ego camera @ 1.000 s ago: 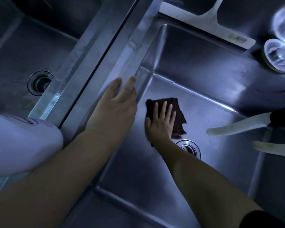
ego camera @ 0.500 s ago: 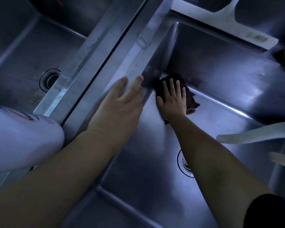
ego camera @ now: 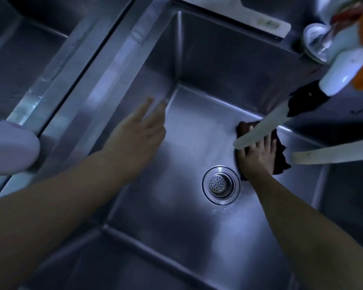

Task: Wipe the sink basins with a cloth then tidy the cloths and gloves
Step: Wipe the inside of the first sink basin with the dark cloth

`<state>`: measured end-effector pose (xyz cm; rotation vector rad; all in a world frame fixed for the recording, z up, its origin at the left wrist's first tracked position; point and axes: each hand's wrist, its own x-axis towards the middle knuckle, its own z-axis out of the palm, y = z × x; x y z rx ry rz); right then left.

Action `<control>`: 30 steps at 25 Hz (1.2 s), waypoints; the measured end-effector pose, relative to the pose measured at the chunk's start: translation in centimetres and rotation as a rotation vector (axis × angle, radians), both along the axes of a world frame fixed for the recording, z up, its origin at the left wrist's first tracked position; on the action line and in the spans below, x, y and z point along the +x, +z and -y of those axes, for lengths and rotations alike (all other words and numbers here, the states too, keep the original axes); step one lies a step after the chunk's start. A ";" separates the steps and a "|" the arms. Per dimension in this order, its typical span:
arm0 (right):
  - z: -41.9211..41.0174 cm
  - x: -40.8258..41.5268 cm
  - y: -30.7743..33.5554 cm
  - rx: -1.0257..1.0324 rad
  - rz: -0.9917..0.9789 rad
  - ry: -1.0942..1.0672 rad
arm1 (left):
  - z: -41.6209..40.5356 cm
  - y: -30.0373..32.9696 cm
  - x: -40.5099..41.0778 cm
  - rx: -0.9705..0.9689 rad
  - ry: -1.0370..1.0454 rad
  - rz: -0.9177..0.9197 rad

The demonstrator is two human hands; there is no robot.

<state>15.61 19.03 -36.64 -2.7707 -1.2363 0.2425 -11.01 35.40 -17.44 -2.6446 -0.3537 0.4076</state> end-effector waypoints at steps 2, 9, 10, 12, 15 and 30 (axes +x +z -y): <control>3.2 0.6 -0.2 -0.026 0.008 -0.042 | 2.9 -2.2 1.5 -0.061 -0.095 0.031; 10.9 -3.9 0.2 -0.083 0.019 -0.095 | 8.7 -9.4 1.4 -0.420 0.246 -0.122; 12.0 -5.1 0.2 -0.088 0.021 -0.068 | 8.6 -9.5 0.9 -0.433 0.265 -0.130; 14.1 -8.1 0.2 -0.084 0.022 0.028 | 8.2 -9.7 -0.3 -0.442 0.292 -0.159; 15.7 -13.5 -0.1 -0.066 -0.016 0.226 | 7.8 -9.6 -1.7 -0.447 0.322 -0.203; -2.4 -12.2 -0.7 -0.075 -0.052 0.597 | 8.5 -10.8 -1.5 -0.412 0.466 -0.039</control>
